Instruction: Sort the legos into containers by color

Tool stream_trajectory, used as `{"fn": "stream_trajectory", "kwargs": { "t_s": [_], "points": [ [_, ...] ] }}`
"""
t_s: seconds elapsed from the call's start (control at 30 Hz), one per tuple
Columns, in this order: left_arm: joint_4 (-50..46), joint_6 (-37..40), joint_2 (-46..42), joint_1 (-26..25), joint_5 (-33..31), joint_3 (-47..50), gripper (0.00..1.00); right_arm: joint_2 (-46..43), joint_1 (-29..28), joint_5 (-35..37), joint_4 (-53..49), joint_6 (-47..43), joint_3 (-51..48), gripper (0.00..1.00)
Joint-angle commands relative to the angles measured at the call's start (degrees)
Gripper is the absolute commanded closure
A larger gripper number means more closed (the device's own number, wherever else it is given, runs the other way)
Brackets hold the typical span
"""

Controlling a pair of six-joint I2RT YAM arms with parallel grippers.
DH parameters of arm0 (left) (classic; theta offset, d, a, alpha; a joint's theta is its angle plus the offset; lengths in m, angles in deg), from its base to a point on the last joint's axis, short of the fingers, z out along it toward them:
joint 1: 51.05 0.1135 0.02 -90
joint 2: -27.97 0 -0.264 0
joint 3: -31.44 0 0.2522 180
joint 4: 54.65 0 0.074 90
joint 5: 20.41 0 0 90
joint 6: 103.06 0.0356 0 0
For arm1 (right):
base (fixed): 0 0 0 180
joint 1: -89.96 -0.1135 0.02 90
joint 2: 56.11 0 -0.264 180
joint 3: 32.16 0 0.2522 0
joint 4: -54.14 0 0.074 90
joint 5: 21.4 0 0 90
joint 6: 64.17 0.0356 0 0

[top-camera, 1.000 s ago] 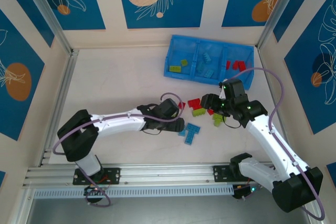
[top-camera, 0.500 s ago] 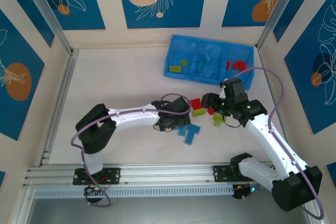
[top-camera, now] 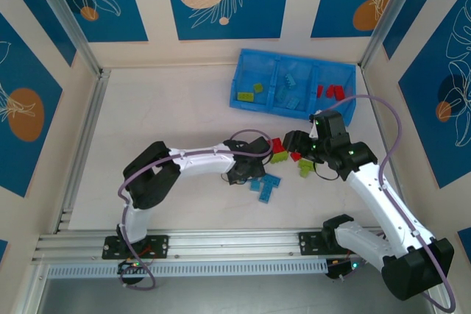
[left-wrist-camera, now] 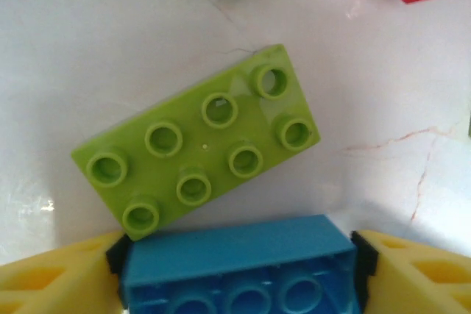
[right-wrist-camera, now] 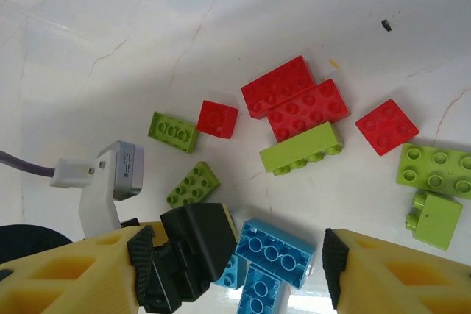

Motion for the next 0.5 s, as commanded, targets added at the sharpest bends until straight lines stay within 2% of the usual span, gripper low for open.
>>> {"fn": "stream_trajectory", "kwargs": {
  "t_s": [0.0,0.1,0.2,0.33,0.47],
  "points": [
    [-1.4,-1.1,0.9,-0.2,0.9,0.0,0.33,-2.0,0.2,-0.1,-1.3,0.7,-0.4,0.35],
    [-1.0,-0.8,-0.1,-0.2,0.9,0.9,0.44,-2.8,0.0,-0.2,-1.6,1.0,-0.2,0.35],
    [-0.8,0.6,-2.9,-0.2,0.2,1.4,0.50,-3.7,-0.1,-0.4,-1.9,1.6,-0.1,0.35],
    [-1.3,3.8,-9.3,-0.7,-2.8,1.3,0.52,-5.1,-0.5,-0.8,-1.9,2.5,0.2,0.35],
    [-1.8,8.6,-14.4,-0.8,-9.2,-1.3,0.51,-6.8,-0.7,-0.2,-2.0,3.5,0.6,0.35]
  ]
}}
